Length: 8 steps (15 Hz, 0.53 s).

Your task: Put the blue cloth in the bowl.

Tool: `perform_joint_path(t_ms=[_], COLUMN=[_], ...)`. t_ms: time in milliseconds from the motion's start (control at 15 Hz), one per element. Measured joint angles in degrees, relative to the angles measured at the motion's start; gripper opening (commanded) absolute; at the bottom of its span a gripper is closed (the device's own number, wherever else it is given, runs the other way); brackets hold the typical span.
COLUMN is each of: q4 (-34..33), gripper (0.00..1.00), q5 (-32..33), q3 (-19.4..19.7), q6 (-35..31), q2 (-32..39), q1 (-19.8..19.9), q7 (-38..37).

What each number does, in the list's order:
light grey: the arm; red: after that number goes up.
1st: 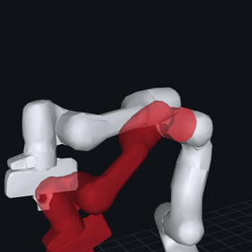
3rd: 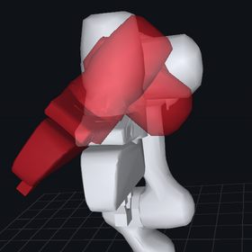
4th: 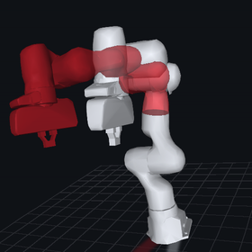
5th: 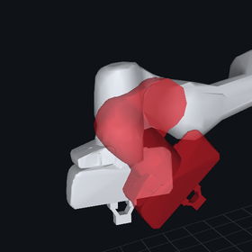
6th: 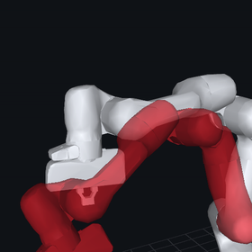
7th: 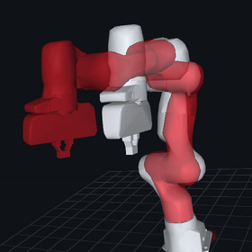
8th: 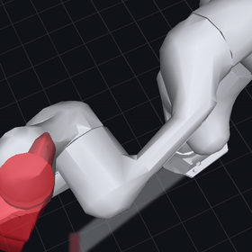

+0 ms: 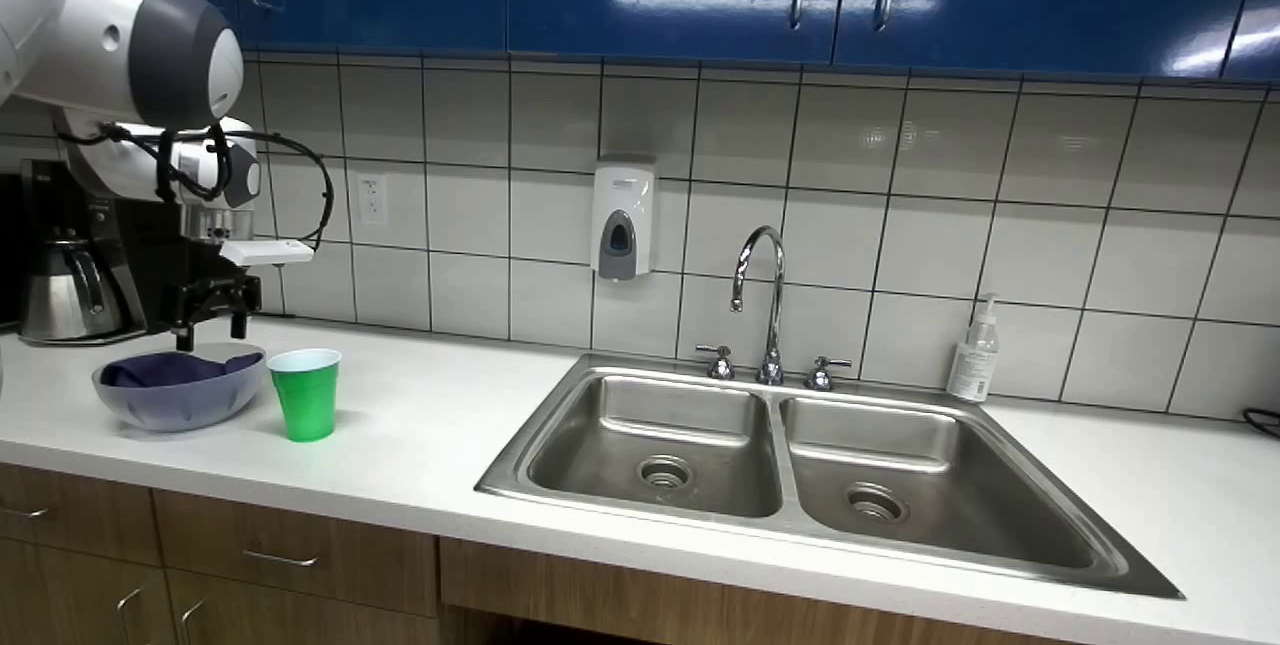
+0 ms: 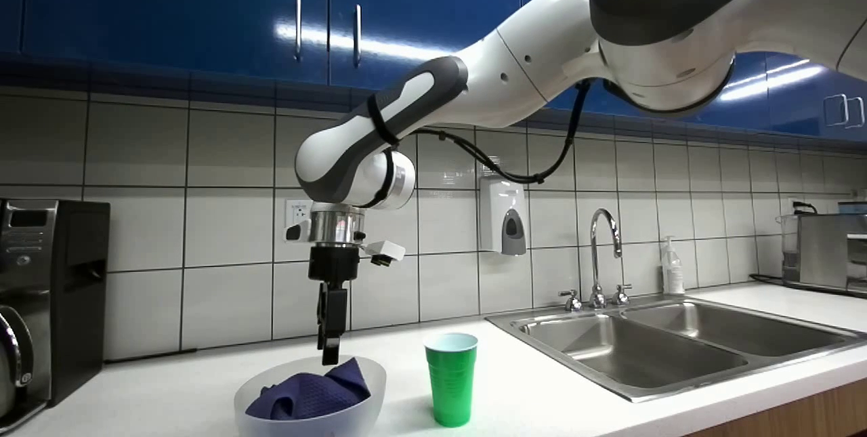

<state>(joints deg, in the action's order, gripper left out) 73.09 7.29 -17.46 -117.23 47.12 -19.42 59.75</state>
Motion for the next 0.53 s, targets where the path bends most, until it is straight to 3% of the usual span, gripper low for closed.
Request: perform_joint_path(t_ms=[533], q4=[8.21], gripper=[1.0], q5=[4.41], q3=[1.72], q6=[-3.7], q2=[-6.4], q1=[-0.1], q7=[-3.62])
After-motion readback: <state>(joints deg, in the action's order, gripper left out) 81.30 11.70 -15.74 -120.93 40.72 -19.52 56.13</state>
